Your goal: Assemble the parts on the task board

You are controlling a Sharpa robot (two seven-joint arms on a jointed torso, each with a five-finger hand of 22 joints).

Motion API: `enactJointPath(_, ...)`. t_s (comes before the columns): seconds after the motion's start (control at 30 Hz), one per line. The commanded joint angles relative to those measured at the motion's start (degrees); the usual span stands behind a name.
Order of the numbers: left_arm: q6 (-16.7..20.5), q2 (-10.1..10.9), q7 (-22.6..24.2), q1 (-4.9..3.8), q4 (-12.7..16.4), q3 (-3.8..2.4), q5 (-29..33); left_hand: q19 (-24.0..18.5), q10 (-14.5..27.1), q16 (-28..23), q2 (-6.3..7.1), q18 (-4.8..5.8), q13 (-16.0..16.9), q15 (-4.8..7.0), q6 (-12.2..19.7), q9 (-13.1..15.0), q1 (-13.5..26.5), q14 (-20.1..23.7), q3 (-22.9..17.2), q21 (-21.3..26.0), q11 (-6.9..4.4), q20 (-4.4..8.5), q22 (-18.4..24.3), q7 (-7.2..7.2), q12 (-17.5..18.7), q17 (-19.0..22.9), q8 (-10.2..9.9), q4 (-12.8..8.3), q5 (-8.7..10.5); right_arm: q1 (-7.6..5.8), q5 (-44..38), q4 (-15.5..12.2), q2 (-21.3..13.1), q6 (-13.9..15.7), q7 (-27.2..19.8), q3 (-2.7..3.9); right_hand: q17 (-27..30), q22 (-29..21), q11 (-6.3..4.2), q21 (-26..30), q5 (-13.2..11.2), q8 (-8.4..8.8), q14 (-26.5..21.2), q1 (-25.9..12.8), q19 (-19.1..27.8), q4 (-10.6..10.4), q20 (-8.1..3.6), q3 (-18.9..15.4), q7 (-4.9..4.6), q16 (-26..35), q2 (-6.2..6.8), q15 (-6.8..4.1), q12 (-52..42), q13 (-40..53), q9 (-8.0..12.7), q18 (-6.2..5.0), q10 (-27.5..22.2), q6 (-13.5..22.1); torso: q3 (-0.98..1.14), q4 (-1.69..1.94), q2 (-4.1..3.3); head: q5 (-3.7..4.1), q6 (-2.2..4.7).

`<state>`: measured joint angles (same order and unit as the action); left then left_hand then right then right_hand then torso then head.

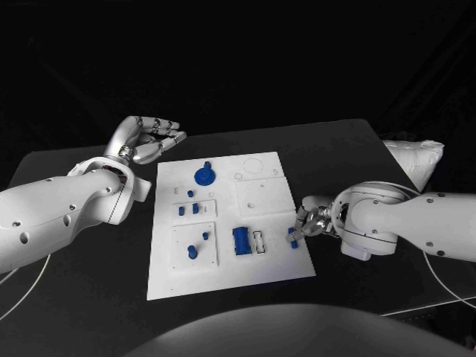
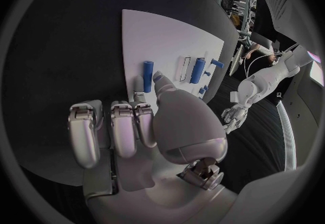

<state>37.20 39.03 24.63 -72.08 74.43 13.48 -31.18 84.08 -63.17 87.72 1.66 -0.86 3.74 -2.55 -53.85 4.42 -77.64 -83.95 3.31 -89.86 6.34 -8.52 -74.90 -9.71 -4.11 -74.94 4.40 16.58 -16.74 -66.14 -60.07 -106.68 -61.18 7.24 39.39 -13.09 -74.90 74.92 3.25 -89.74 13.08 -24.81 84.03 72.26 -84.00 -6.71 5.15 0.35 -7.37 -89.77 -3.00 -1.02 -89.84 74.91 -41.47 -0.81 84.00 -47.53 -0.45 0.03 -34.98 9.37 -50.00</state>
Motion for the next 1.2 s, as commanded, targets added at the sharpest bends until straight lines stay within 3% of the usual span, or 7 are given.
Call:
enactJointPath(0.03,-0.8,0.0,0.2,-0.03,0.2,-0.04,0.1,5.9,-0.3,-0.1,-0.55,0.86,0.1,0.02,-0.2,0.1,0.0,-3.6,0.4,-0.1,-0.04,-0.25,-15.1,0.15,-0.1,-9.3,0.2,0.1,-0.35,0.76,-2.2,0.5,0.5,-2.6,4.6,-0.46,-15.1,15.1,-0.18,-0.3,-0.4,0.16,6.0,0.6,-6.0,0.3,0.26,0.2,0.4,-0.2,0.05,0.07,-0.2,15.1,10.0,0.81,6.0,-0.1,0.01,-0.05,0.03,0.0,0.0)
enactJointPath(0.8,-1.2,0.0,0.2,-0.03,0.4,-0.04,0.1,5.9,-0.5,-0.1,-0.65,0.86,0.1,0.04,-0.2,0.1,-0.1,-3.7,0.5,-0.1,-0.07,-0.23,-15.1,0.18,-0.1,-9.4,0.2,0.1,-0.39,1.3,-5.9,1.0,1.9,-4.5,5.2,-0.45,-15.1,15.1,-0.26,-0.3,-2.0,0.37,6.0,0.8,-6.0,1.2,0.23,0.8,0.41,-0.2,0.69,0.07,-0.2,15.1,10.2,0.81,6.0,-0.4,0.02,0.0,-0.03,0.01,0.0)
enactJointPath(1.03,-1.2,0.0,0.2,-0.03,0.4,-0.04,0.1,5.9,-0.5,-0.1,-0.65,0.86,0.1,0.04,-0.2,0.1,-0.1,-3.7,0.5,-0.1,-0.07,-0.23,-15.1,0.18,-0.1,-9.4,0.2,0.1,-0.39,1.44,-6.8,1.2,2.2,-5.1,5.3,-0.45,-15.1,15.1,0.0,-0.3,0.6,1.96,6.0,1.3,-6.0,2.2,0.38,1.9,0.12,-0.2,0.95,0.31,-0.2,15.1,11.2,0.81,6.0,0.0,0.0,-0.01,-0.04,-0.03,0.0)
enactJointPath(1.2,-1.2,0.0,0.2,-0.03,0.4,-0.04,0.1,5.9,-0.5,-0.1,-0.65,0.86,0.1,0.04,-0.2,0.1,-0.1,-3.7,0.5,-0.1,-0.07,-0.23,-15.1,0.18,-0.1,-9.4,0.2,0.1,-0.39,1.5,-7.1,1.2,2.3,-5.4,5.2,-0.45,-15.1,15.1,0.47,-0.3,3.8,4.77,6.0,2.1,-6.0,3.3,0.66,3.9,-0.39,-0.2,0.66,0.73,-0.2,15.1,13.6,0.81,6.0,-0.3,0.02,0.0,-0.01,-0.04,0.0)
